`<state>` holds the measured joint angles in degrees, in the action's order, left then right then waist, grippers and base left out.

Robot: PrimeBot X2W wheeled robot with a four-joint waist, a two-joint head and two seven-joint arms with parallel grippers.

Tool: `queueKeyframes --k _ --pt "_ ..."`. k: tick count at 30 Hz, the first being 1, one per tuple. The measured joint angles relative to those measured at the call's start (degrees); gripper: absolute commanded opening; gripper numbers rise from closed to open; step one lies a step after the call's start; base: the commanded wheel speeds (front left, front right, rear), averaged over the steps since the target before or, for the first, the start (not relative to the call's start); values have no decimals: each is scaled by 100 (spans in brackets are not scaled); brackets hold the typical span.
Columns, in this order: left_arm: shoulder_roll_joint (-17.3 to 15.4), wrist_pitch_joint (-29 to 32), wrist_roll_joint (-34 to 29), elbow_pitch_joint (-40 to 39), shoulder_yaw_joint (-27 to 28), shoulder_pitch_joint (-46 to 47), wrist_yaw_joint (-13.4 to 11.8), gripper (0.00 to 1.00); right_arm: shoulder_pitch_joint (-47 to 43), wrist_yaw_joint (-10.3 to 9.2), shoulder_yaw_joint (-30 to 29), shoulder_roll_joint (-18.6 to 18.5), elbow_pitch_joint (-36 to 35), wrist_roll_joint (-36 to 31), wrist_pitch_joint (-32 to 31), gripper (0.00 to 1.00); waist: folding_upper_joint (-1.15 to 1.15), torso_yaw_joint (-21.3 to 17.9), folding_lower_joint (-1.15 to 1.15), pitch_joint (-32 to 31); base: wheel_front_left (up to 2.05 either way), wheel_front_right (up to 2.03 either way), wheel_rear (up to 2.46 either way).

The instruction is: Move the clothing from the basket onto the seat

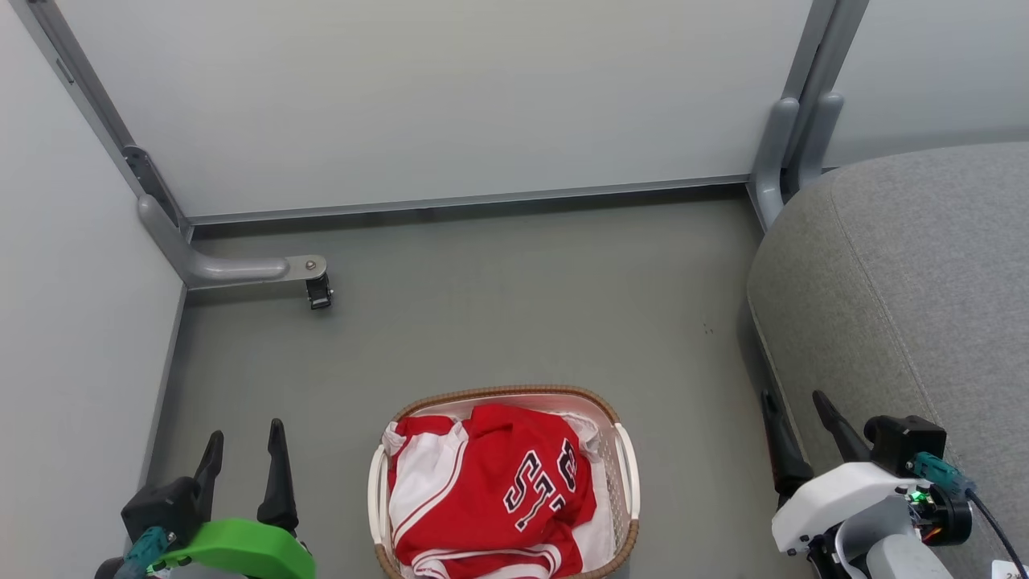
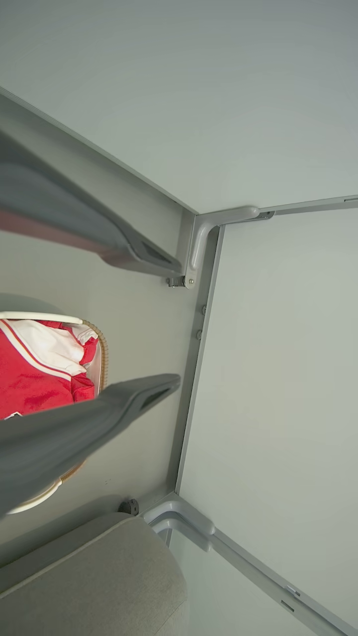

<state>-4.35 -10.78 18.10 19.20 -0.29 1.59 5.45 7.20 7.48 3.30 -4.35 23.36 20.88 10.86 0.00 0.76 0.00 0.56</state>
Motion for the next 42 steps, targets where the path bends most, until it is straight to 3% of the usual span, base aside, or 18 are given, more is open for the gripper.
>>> queueKeyframes --k 19,33,42 --pt "107 -242 -710 88 155 -96 -15 100 47 1 -207 53 430 -1149 233 100 0 13 0 -3 0 0 0" --pt "147 -390 -865 -88 339 -126 10 100 43 1 -345 130 -130 -1789 379 100 0 34 0 60 0 0 0" --pt "148 -436 -904 23 246 -125 18 100 32 3 -265 144 51 -1945 415 100 0 49 0 102 0 0 0"
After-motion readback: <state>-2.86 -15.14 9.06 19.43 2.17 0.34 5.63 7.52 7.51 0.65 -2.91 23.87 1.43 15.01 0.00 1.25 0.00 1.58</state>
